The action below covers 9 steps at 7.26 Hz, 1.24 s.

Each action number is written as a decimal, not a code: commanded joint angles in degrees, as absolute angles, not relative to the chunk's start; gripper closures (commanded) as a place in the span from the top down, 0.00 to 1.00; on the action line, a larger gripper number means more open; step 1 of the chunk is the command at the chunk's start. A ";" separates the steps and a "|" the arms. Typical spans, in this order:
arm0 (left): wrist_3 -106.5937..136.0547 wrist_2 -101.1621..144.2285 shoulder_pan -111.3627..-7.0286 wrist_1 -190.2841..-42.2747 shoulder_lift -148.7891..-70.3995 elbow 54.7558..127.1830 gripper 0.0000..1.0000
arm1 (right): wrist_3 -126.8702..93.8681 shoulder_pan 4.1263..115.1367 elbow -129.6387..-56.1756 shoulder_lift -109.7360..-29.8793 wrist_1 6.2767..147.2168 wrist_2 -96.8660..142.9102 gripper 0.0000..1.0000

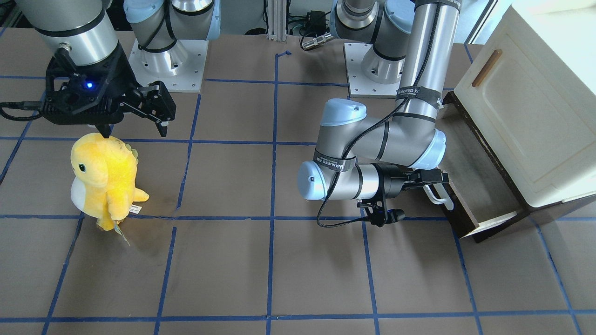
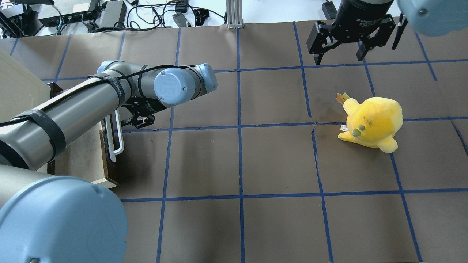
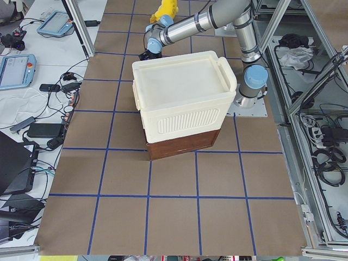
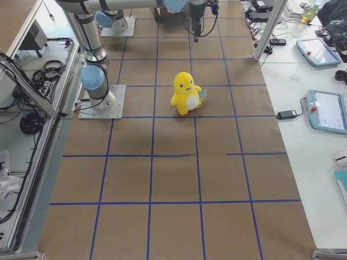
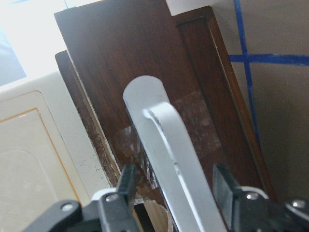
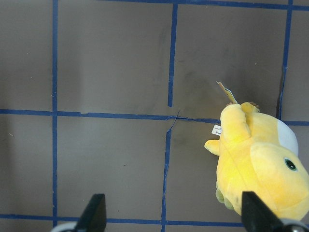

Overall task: Pull drawer sideways
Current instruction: 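Open the left gripper and lift it away from the handle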

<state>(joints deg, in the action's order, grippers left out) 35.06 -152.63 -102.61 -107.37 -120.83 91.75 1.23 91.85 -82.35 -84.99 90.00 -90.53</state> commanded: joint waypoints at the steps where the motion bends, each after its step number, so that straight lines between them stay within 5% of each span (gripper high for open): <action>1: 22.79 -151.53 -102.66 -102.95 -118.67 88.36 0.97 | 1.23 91.85 -82.35 -84.99 90.00 -90.53 1.00; 5: 13.29 -117.25 -102.57 -98.89 -112.00 78.95 0.95 | 1.32 91.85 -82.35 -84.99 90.00 -90.53 1.00; 9: -0.39 -100.12 -101.43 -90.35 -99.44 79.44 0.92 | 1.23 91.85 -82.35 -84.99 90.00 -90.53 1.00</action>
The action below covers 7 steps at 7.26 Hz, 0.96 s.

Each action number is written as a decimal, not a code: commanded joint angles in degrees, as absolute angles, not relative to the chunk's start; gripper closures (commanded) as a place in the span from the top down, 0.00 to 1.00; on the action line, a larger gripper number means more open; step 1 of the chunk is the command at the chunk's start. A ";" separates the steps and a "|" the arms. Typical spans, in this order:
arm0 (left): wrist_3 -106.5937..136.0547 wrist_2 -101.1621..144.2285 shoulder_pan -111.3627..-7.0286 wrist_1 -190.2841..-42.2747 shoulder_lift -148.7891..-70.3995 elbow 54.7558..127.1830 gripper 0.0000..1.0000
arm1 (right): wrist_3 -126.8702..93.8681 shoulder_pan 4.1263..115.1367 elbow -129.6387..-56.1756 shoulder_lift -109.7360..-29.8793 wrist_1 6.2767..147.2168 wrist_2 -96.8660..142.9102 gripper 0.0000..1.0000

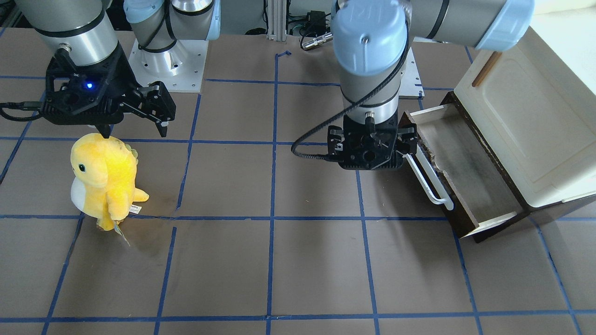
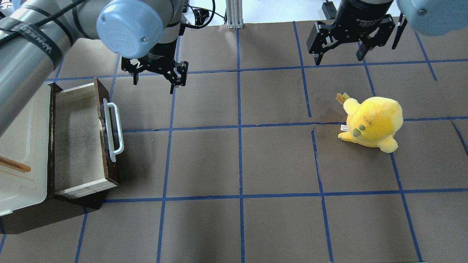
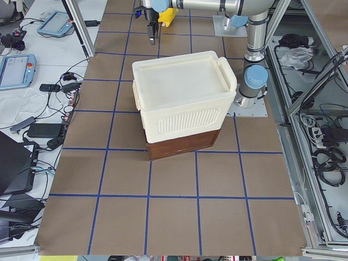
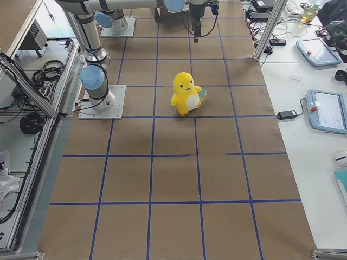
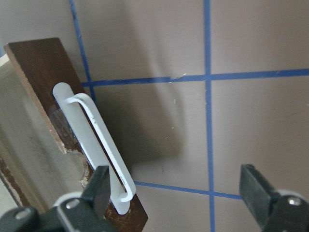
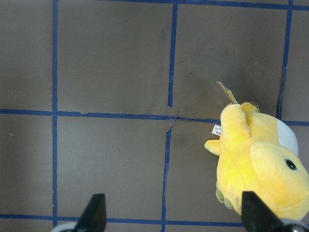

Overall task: Pull drawer sideways
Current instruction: 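Open the left gripper and lift it away from the handle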

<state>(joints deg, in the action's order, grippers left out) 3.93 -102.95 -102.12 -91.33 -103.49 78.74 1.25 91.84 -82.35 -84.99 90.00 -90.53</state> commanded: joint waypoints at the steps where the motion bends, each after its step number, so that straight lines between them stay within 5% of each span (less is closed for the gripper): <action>1: -6.88 -96.54 -98.99 -90.61 -96.71 80.58 0.91 | 1.23 91.85 -82.35 -84.99 90.00 -90.53 1.00; 7: -16.88 -89.92 -95.45 -90.09 -89.56 84.64 0.92 | 1.32 91.85 -82.35 -84.99 90.00 -90.53 1.00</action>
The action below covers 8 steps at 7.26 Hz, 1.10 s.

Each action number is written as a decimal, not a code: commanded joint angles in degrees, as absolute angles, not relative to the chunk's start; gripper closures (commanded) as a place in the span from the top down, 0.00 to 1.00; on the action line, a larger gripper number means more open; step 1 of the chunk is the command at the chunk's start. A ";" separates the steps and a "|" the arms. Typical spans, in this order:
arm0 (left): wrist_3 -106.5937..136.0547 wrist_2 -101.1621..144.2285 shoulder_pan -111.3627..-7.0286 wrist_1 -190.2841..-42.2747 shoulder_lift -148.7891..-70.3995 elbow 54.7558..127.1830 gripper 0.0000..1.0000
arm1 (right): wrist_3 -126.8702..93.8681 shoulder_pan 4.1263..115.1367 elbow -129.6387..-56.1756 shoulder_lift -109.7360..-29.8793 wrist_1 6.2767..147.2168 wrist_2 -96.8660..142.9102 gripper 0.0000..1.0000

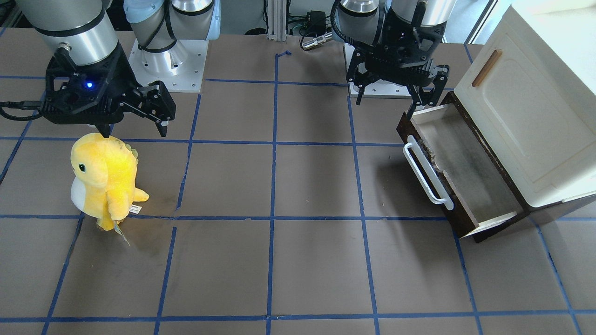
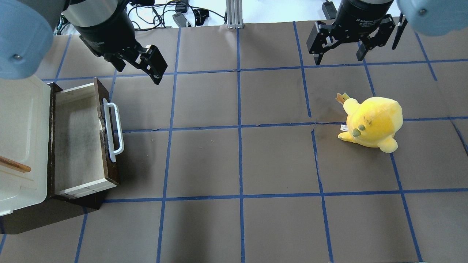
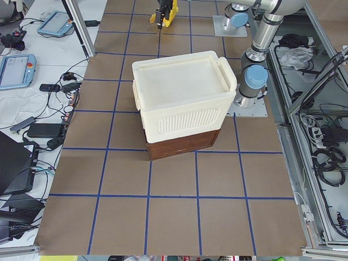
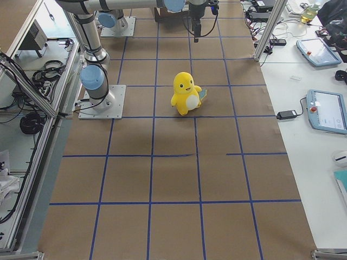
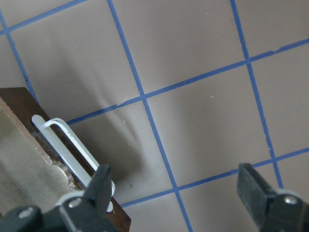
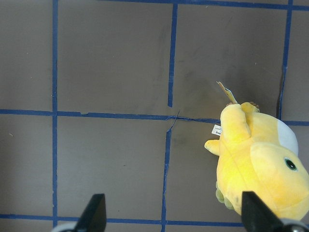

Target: Pull drawer sideways

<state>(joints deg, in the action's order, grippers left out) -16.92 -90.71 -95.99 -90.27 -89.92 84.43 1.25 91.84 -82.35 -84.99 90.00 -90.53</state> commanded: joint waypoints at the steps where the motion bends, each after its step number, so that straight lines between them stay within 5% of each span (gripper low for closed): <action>1: -16.18 -89.22 -94.14 -89.65 -89.21 84.46 0.92 | 1.23 91.85 -82.35 -84.99 90.00 -90.53 1.00; 8: -2.03 -90.15 -90.70 -91.31 -86.84 84.81 0.96 | 1.23 91.85 -82.35 -84.99 90.00 -90.53 1.00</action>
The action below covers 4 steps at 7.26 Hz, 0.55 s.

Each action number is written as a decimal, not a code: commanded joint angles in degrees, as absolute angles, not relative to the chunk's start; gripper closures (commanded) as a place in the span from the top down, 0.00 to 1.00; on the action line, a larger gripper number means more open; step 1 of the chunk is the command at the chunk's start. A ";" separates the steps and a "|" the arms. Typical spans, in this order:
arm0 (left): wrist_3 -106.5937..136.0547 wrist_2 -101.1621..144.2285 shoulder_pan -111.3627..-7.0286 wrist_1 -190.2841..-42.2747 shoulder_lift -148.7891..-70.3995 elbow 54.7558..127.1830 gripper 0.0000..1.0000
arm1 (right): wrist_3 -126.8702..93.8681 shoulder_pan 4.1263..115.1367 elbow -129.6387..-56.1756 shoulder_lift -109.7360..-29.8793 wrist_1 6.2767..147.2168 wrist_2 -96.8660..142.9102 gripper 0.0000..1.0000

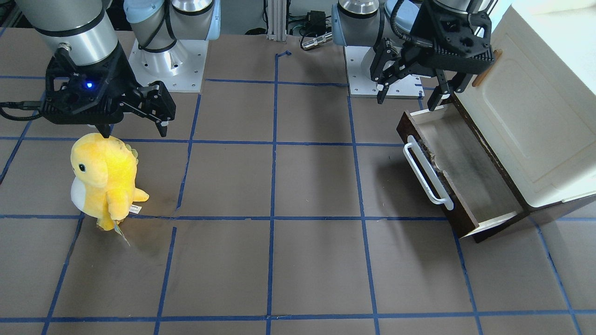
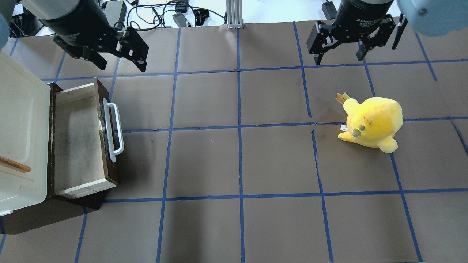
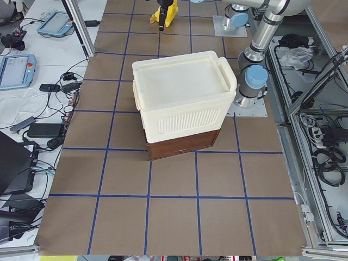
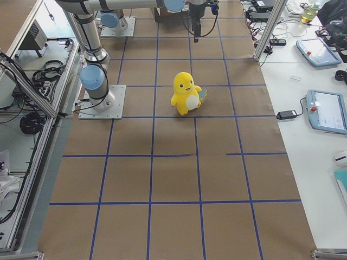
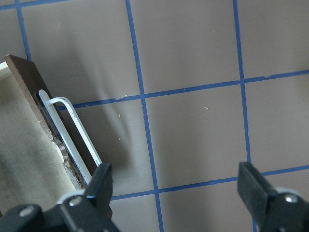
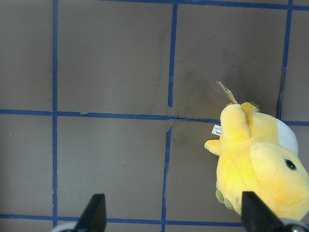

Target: Pull drawer sideways

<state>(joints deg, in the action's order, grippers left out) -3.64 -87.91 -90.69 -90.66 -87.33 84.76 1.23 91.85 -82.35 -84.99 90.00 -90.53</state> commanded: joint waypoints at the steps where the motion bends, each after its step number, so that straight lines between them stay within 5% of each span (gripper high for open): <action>1: -1.93 -90.96 -90.70 -91.23 -87.36 84.81 0.96 | 1.23 91.85 -82.35 -84.99 90.00 -90.53 1.00; 4: -1.85 -90.35 -90.88 -91.14 -86.93 85.43 0.99 | 1.23 91.85 -82.35 -84.99 90.00 -90.53 1.00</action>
